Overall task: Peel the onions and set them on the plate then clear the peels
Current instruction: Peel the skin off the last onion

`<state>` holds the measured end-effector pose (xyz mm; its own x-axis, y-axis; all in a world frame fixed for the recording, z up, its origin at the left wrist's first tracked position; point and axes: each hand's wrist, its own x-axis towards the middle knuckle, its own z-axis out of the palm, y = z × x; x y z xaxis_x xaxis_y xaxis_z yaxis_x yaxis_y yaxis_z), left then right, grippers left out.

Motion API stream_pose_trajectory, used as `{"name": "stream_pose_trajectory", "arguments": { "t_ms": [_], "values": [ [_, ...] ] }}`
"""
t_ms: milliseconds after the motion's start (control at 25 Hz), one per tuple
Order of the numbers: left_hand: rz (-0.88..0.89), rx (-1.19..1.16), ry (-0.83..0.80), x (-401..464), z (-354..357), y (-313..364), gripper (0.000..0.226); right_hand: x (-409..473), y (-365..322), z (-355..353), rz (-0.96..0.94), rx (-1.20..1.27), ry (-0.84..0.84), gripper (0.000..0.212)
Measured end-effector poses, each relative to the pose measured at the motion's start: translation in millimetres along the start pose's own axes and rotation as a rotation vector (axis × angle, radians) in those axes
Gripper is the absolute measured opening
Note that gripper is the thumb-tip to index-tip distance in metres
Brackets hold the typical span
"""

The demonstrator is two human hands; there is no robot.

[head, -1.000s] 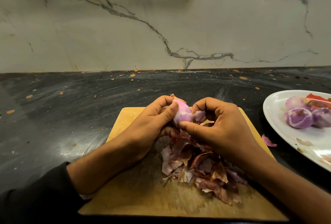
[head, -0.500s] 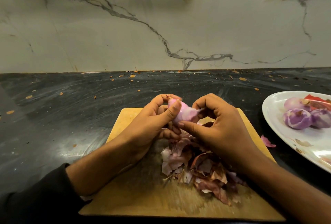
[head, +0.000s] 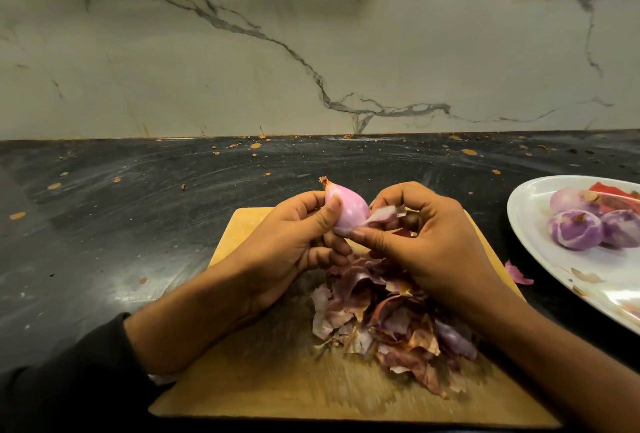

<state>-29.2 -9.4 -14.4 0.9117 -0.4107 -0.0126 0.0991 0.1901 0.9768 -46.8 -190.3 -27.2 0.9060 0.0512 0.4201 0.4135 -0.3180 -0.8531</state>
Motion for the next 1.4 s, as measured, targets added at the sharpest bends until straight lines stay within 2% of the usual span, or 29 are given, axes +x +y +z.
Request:
{"name": "stream_pose_trajectory", "arguments": {
  "t_ms": [160,400,520,640,840,960,1040,1160,1320,1400],
  "values": [
    [-0.027,-0.012,-0.011,0,0,1,0.051,-2,-2,0,-0.056,-0.018,-0.015,0.014],
    [-0.014,-0.013,0.027,0,0,0,0.057,-2,0,0,-0.059,-0.049,-0.027,0.015],
    [0.029,-0.013,0.025,0,-1,1,0.051,-2,0,1,-0.035,-0.037,-0.027,0.011],
    [0.046,-0.012,0.09,0,0,-1,0.051,-4,-3,1,-0.058,-0.028,-0.029,0.01],
    [0.055,0.026,0.198,6,-8,-1,0.056,-6,-3,2,-0.08,-0.082,-0.108,0.011],
    [0.056,0.008,0.174,4,-6,-1,0.056,-7,-3,2,-0.085,-0.104,-0.158,0.014],
    [0.05,-0.017,0.15,4,-3,0,0.058,-8,-6,2,-0.122,-0.113,-0.185,0.003],
    [-0.009,-0.084,0.13,5,-3,0,0.05,-8,-10,2,-0.119,-0.067,-0.154,0.02],
    [-0.006,-0.045,0.139,5,-4,-2,0.038,-5,-6,-1,-0.094,-0.098,-0.004,0.017],
    [0.014,-0.023,0.077,3,-2,-2,0.037,-5,-5,0,-0.086,-0.1,-0.003,0.034]
  ]
}}
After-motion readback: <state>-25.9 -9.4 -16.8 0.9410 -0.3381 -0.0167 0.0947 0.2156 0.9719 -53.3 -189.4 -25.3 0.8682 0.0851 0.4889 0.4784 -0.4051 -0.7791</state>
